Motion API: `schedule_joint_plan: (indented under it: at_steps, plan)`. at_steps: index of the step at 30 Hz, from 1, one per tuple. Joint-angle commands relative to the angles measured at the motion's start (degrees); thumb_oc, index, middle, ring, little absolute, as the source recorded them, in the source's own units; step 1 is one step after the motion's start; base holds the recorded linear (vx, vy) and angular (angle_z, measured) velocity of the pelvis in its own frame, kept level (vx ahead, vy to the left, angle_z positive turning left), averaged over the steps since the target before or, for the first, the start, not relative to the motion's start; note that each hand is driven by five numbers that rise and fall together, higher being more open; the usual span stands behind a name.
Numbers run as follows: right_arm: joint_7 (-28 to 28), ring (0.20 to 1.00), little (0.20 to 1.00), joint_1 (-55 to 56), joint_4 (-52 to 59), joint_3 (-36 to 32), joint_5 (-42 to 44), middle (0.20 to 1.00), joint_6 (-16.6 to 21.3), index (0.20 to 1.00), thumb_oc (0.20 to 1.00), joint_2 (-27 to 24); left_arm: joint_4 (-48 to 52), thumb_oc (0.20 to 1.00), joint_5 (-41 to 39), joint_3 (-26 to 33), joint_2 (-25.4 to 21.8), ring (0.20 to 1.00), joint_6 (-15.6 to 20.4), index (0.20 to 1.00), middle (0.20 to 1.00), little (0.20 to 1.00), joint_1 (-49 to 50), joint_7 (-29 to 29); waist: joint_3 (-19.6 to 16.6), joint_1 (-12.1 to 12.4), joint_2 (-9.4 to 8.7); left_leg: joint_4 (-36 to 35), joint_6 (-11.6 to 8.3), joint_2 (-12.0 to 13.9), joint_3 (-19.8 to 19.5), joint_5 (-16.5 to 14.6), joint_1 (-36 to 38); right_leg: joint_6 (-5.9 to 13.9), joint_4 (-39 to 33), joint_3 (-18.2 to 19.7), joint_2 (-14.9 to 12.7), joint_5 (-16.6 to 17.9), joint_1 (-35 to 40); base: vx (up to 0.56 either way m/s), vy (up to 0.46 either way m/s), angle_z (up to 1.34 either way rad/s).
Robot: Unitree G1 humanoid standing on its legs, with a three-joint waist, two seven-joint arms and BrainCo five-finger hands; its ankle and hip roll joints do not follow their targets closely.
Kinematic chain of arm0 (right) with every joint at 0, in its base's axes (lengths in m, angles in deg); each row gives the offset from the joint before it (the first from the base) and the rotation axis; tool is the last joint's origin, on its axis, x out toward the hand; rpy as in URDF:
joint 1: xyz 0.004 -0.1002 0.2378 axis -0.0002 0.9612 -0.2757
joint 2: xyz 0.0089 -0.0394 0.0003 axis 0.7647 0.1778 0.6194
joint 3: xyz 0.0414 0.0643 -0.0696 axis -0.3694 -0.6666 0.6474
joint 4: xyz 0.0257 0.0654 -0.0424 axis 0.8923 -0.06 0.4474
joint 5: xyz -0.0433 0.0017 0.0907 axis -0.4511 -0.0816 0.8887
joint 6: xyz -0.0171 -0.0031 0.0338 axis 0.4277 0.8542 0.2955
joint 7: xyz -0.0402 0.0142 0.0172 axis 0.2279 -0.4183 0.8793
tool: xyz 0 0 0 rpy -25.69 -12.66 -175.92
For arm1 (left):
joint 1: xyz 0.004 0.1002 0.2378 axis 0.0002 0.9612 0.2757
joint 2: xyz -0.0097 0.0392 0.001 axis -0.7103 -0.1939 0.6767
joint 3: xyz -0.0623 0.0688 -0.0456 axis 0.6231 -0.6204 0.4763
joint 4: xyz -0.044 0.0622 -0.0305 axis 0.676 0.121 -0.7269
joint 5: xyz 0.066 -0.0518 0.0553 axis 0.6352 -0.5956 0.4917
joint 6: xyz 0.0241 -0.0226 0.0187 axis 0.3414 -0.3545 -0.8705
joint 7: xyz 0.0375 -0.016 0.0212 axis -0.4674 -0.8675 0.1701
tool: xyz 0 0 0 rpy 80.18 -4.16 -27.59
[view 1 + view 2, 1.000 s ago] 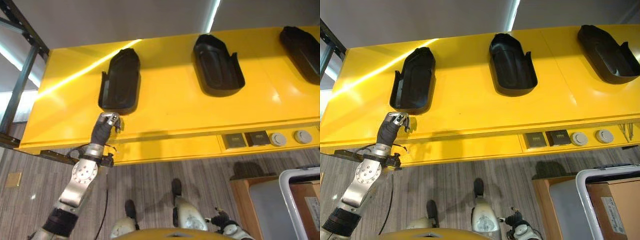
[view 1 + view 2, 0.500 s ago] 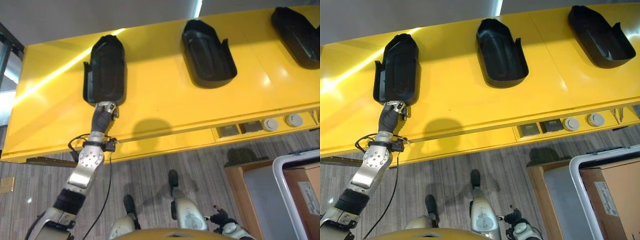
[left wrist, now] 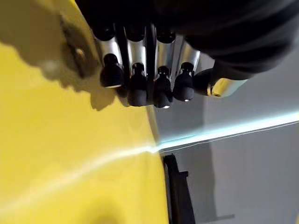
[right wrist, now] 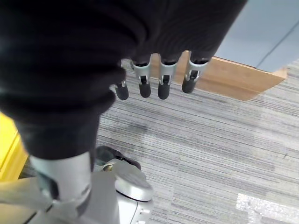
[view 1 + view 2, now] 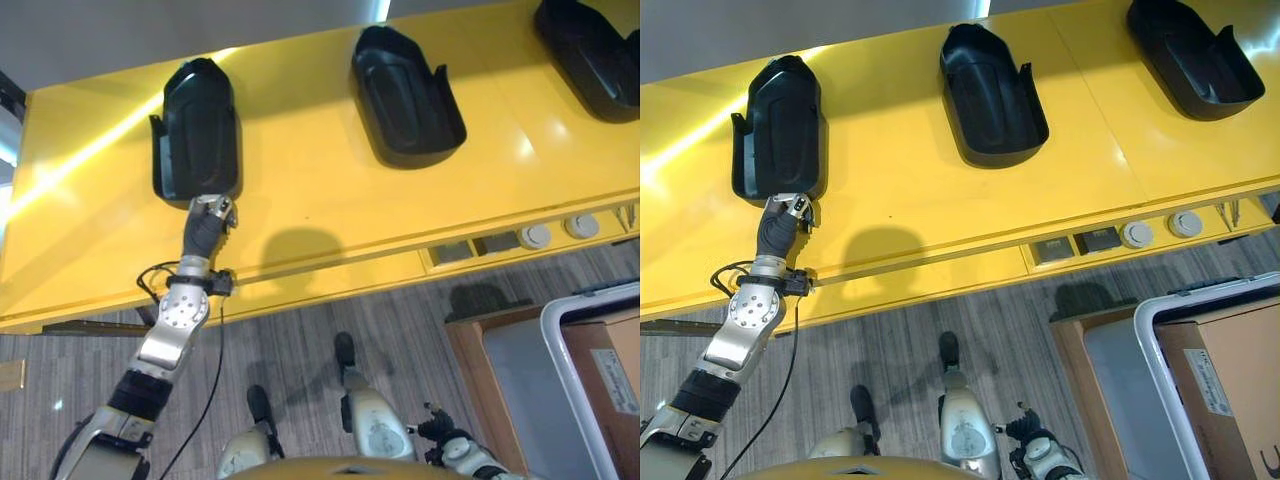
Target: Move parts from the plastic box to the shelf.
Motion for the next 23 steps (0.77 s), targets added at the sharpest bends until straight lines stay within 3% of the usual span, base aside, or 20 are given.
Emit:
schedule_joint_plan:
  at_steps: [1, 2, 4, 9, 14, 15, 16, 18, 19, 22, 23]
  plan:
    - [-1.3, 1.0, 1.0, 0.8, -1.6, -0.3, 1.2, 1.0, 0.1, 1.0, 1.0, 1.7, 5.5, 0.878, 6.0, 1.4, -1.8, 0.878, 3.5, 0.878, 0.878, 0.878, 4.6, -0.2, -3.9, 2.0, -0.66, 0.1, -2.47, 4.8, -1.3, 2.5, 1.2, 6.31, 1.3, 1.9, -5.4, -5.5, 7.4, 0.05, -0.01, 0.16]
    - [-1.3, 1.0, 1.0, 0.9, -1.6, -0.3, 1.2, 1.0, 0.1, 1.0, 1.0, 1.7, 5.7, 1.0, 6.1, 1.5, -1.8, 1.0, 3.4, 1.0, 1.0, 1.0, 4.9, -0.1, -3.8, 1.9, -0.69, 0.1, -2.47, 4.8, -1.4, 2.4, 1.4, 6.32, 1.3, 1.8, -5.4, -5.6, 7.7, 0.09, -0.013, 0.32]
    - [-1.8, 1.0, 1.0, 1.1, -2.8, -1.5, 1.6, 1.0, 0.0, 1.0, 1.0, 2.2, 4.7, 1.0, 10.5, 1.7, -2.1, 1.0, 3.3, 1.0, 1.0, 1.0, 11.1, 1.6, -5.6, 4.4, -0.99, 0.1, -2.04, 4.5, -3.1, 1.8, 3.7, 5.94, 2.3, 0.2, -5.7, -7.2, 10.9, 0.08, -0.029, 0.33]
    - [-3.9, 1.0, 1.0, 0.5, -4.9, -2.9, 3.3, 1.0, 0.8, 1.0, 1.0, 2.7, -3.6, 1.0, 24.2, -1.9, -5.5, 1.0, 2.2, 1.0, 1.0, 1.0, 17.1, 6.3, -7.5, 8.1, -1.83, 0.1, -1.78, 4.5, -6.8, 1.7, 5.7, 5.7, 3.1, -3.4, -5.7, -9.4, 15.9, 0.02, -0.038, 0.46]
    - [-5.3, 1.0, 1.0, 0.7, -5.0, -3.2, 4.4, 1.0, 1.9, 1.0, 1.0, 3.2, -16.0, 1.0, 27.6, -2.0, -3.6, 1.0, 0.1, 1.0, 1.0, 1.0, 20.1, 11.1, -8.6, 10.1, -2.82, 0.1, -1.52, 4.2, -8.5, 1.5, 6.7, 5.69, 3.0, -5.3, -5.8, -10.1, 18.3, 0.0, -0.02, 0.32]
    - [-5.4, 1.0, 1.0, 1.1, -5.2, -3.6, 4.6, 1.0, 2.1, 1.0, 1.0, 3.4, -20.8, 1.0, 25.9, 0.5, -1.3, 1.0, -1.2, 1.0, 1.0, 1.0, 21.6, 12.4, -8.7, 10.7, -3.03, 0.1, -1.46, 4.1, -8.9, 1.7, 6.7, 5.57, 3.1, -5.7, -5.7, -10.3, 18.5, -0.01, -0.037, 0.22]
    - [-4.9, 1.0, 1.0, 2.6, -5.8, -4.4, 4.5, 1.0, 1.5, 1.0, 1.0, 3.7, -32.6, 1.0, 14.1, 10.9, 5.9, 1.0, -4.4, 1.0, 1.0, 1.0, 23.5, 15.4, -9.0, 11.8, -3.36, 0.1, -1.39, 4.3, -9.9, 2.0, 6.7, 5.25, 3.3, -6.5, -5.5, -10.5, 19.3, -0.02, -0.037, 0.15]
    - [-4.9, 1.0, 1.0, 2.6, -5.8, -4.4, 4.5, 1.0, 1.5, 1.0, 1.0, 3.7, -32.6, 1.0, 14.1, 10.9, 5.9, 1.0, -4.4, 1.0, 1.0, 1.0, 23.5, 15.4, -9.2, 11.7, -3.38, 0.1, -1.38, 4.3, -10.0, 2.1, 6.5, 5.24, 3.2, -6.5, -5.5, -10.4, 19.1, -0.01, -0.014, 0.14]
    - [-3.7, 1.0, 1.0, 3.6, -7.5, -5.2, 3.2, 1.0, 0.3, 1.0, 1.0, 3.4, -41.5, 1.0, 10.8, 13.7, 8.2, 1.0, -5.6, 1.0, 1.0, 1.0, 24.0, 14.0, -9.5, 11.5, -3.22, 0.1, -1.28, 4.5, -10.2, 2.3, 6.6, 5.14, 3.3, -6.6, -5.4, -10.6, 19.3, 0.0, 0.005, 0.2]
    - [-3.1, 1.0, 1.0, 4.0, -8.4, -5.7, 2.4, 1.0, -0.1, 1.0, 1.0, 3.4, -50.0, 1.0, 9.3, 14.9, 9.9, 1.0, -6.3, 1.0, 1.0, 1.0, 23.2, 13.5, -9.7, 11.2, -3.07, 0.1, -1.29, 4.5, -10.3, 2.3, 6.6, 5.05, 3.3, -6.5, -5.3, -10.7, 19.4, 0.0, 0.013, 0.15]
    - [-2.8, 1.0, 1.0, 4.4, -9.4, -6.0, 2.3, 1.0, -0.4, 1.0, 1.0, 3.7, -60.4, 1.0, 5.9, 16.7, 11.0, 1.0, -7.3, 1.0, 1.0, 1.0, 21.6, 12.7, -10.2, 10.5, -2.84, 0.1, -1.33, 4.5, -10.1, 2.4, 6.6, 4.97, 3.5, -6.4, -5.2, -10.7, 19.2, 0.0, 0.0, 0.0]
